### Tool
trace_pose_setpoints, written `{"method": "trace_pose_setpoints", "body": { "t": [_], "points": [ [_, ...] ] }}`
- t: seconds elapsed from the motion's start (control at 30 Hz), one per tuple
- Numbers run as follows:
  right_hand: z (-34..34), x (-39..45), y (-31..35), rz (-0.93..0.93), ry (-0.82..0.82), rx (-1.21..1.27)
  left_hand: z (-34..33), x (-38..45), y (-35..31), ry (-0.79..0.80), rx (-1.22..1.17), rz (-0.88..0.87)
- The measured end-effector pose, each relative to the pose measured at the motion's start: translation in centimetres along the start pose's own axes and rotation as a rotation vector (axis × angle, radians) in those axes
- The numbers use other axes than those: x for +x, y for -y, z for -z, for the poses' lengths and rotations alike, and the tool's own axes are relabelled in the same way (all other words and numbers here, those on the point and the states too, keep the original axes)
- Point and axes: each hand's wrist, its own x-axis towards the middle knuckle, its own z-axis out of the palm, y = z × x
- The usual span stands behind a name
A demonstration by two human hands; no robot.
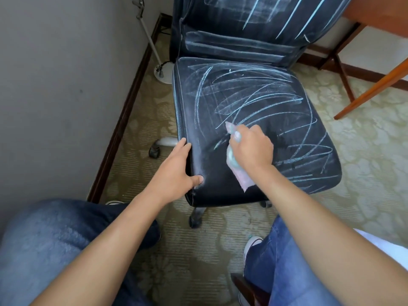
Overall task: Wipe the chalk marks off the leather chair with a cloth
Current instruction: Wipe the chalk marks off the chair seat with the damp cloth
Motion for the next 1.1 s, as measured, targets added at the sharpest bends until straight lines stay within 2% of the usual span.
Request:
{"method": "trace_pose_setpoints", "body": {
  "t": [0.13, 0.2, 0.23, 0.3, 0.37, 0.43, 0.53, 0.6, 0.63, 0.7, 0.77, 0.83, 0.93, 1.0, 1.03, 1.1],
  "points": [
    [-0.6, -5.7, 3.0, 0.473, 0.112, 0.029, 0.1, 0.1, -0.1, -0.001, -0.007, -0.011],
    [-0.5, -5.6, 2.2, 0.578, 0.058, -0.029, 0.0, 0.2, 0.1, 0.002, 0.002, -0.005],
    [-0.6, -4.6, 1.4, 0.522, 0.029, -0.082, -0.1, 0.1, 0.2, 0.008, -0.001, 0.001],
    [0.0, -1.8, 0.2, 0.238, 0.006, -0.152, -0.2, 0.1, 0.3, 0.015, -0.013, 0.001],
    [0.4, -0.3, -0.2, 0.031, -0.043, -0.068, -0.2, 0.1, 0.2, 0.014, -0.005, 0.000],
    [0.4, -1.7, 1.2, 0.098, -0.001, -0.047, -0.2, 0.2, 0.1, 0.010, 0.018, -0.005],
    [0.0, -5.8, 2.2, 0.466, 0.115, -0.046, 0.0, 0.3, 0.1, 0.006, 0.039, -0.018],
    [0.1, -5.3, 1.6, 0.570, 0.082, -0.078, 0.0, 0.1, 0.1, 0.010, 0.036, -0.018],
    [0.0, -4.0, 1.0, 0.532, 0.020, -0.124, -0.1, 0.0, 0.0, 0.014, 0.032, -0.018],
    [0.3, -1.1, 0.4, 0.259, -0.037, -0.169, -0.1, 0.0, 0.0, 0.018, 0.027, -0.020],
    [0.5, 0.3, 0.4, 0.039, -0.045, -0.078, 0.0, 0.0, -0.1, 0.016, 0.033, -0.016],
    [0.6, -1.0, 2.0, 0.080, -0.001, -0.047, 0.1, 0.1, -0.1, 0.013, 0.047, -0.018],
    [0.0, -5.6, 3.2, 0.451, 0.077, -0.034, 0.2, 0.2, -0.2, 0.014, 0.074, -0.035],
    [-0.1, -5.3, 2.6, 0.574, 0.064, -0.068, 0.1, 0.1, -0.1, 0.016, 0.068, -0.034],
    [-0.1, -4.1, 2.3, 0.526, 0.007, -0.102, 0.1, 0.1, 0.0, 0.014, 0.057, -0.028],
    [0.1, -1.4, 2.6, 0.251, -0.035, -0.102, 0.0, 0.2, 0.2, 0.007, 0.043, -0.013]
  ]
}}
